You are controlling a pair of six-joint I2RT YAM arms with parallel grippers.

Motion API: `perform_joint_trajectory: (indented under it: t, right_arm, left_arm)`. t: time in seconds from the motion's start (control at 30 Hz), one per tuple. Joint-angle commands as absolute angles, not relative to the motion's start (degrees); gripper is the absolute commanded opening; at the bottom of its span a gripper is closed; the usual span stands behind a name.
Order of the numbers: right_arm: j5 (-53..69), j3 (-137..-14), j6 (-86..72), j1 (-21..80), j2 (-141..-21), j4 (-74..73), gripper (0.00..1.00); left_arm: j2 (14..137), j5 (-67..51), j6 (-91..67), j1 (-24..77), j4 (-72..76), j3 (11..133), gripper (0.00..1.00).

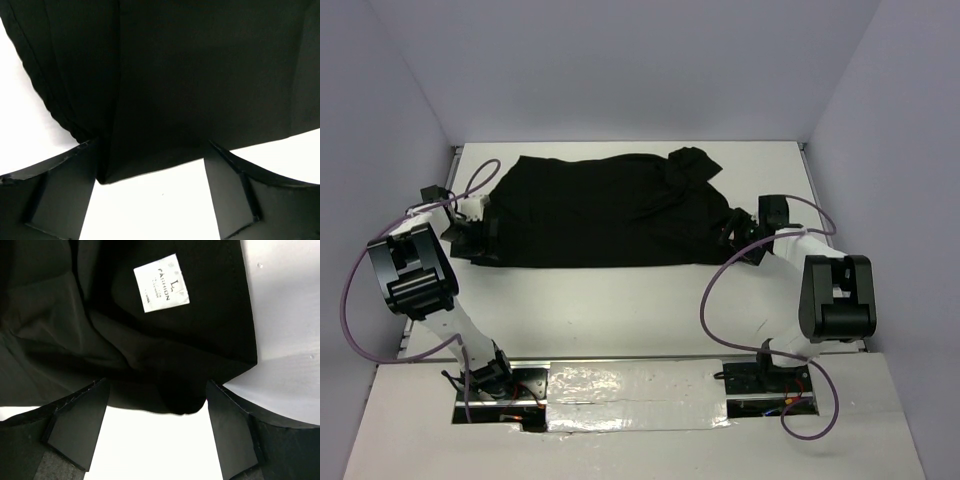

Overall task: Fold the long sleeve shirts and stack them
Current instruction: Fold the shirt

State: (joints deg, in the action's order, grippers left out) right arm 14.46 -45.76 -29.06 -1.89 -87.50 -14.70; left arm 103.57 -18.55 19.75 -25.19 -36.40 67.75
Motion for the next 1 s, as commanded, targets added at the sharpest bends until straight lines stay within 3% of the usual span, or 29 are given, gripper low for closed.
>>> perform_joint_trajectory:
  t: [0.0, 0.1, 0.13, 0.27, 0.3, 0.33, 0.37, 0.67, 0.87, 0.93, 0.97]
  right_arm:
    - [16.4, -46.1, -32.6, -2.7, -89.3, -6.6, 0.84]
    - [18.6, -45.6, -33.7, -2.7, -91.3, -4.9, 0.83]
    - [18.5, -45.4, -33.9, -2.8, -91.4, -4.8, 0.82]
    - [16.5, -44.2, -32.5, -2.7, -88.7, -7.8, 0.81]
    - [13.2, -43.0, -31.7, -2.6, -85.1, -9.5, 0.82]
    - [11.0, -42.5, -31.3, -2.6, -82.7, -10.5, 0.84]
    - [8.9, -42.0, -31.0, -2.7, -78.5, -11.4, 0.85]
    - [7.7, -32.6, -35.9, -2.6, -66.2, -11.1, 0.88]
    - [12.1, -31.7, -38.4, -2.7, -75.1, -4.9, 0.88]
    - [12.9, -31.9, -39.9, -2.7, -77.9, -1.4, 0.82]
    - [14.2, -31.9, -40.3, -2.8, -80.0, -0.2, 0.70]
  left_arm:
    - [105.1, -22.2, 18.3, -25.0, -34.5, 67.3, 0.91]
    - [106.4, -23.4, 18.0, -25.0, -33.4, 66.8, 0.75]
    - [107.0, -24.2, 17.7, -25.0, -32.8, 66.7, 0.64]
    - [107.1, -26.1, 17.3, -25.0, -32.4, 66.3, 0.39]
    - [107.1, -26.2, 17.4, -24.8, -32.3, 66.1, 0.30]
    - [106.5, -26.2, 17.4, -24.8, -32.1, 65.9, 0.11]
    - [106.3, -26.2, 17.5, -24.9, -32.1, 65.5, 0.02]
    - [103.1, -24.6, 19.2, -24.8, -30.7, 61.5, 0.00]
    - [103.5, -24.3, 19.6, -24.8, -30.4, 61.6, 0.00]
    - [103.3, -24.9, 19.7, -24.9, -30.6, 61.4, 0.00]
    - [102.7, -25.0, 20.1, -24.8, -30.8, 61.3, 0.00]
